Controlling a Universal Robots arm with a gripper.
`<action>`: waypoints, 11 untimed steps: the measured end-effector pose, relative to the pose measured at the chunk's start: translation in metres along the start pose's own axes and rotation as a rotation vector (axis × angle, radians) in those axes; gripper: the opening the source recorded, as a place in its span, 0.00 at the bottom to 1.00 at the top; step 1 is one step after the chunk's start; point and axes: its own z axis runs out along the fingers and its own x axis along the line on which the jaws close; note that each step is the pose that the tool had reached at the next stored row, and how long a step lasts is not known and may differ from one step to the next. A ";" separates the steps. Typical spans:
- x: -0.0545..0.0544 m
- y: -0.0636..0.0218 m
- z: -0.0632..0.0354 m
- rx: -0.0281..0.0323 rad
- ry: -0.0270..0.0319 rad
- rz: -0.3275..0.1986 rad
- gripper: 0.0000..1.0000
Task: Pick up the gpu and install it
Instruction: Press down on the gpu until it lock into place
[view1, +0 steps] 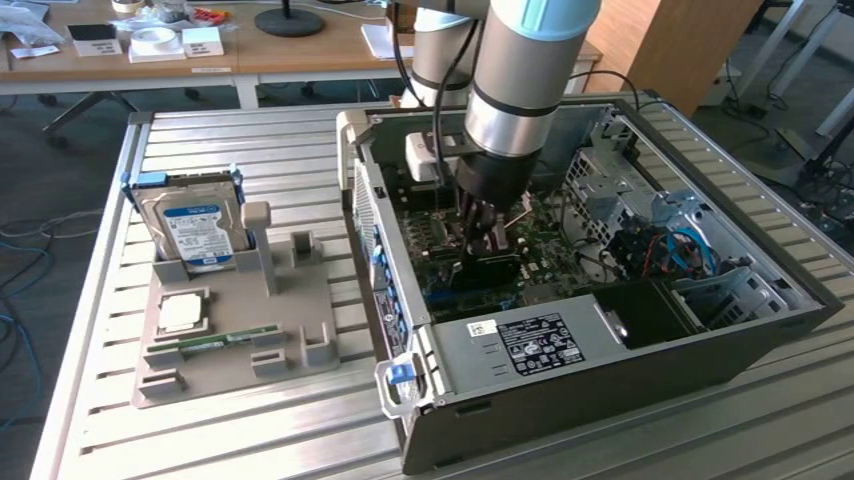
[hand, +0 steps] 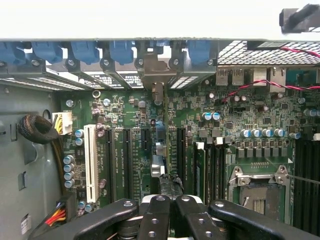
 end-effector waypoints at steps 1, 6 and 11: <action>0.000 0.0000 0.0001 0.0000 0.0000 0.000 0.11; 0.000 0.0001 0.0003 0.0002 -0.0003 0.000 0.11; 0.000 0.0015 0.0005 0.0001 -0.0005 0.000 0.11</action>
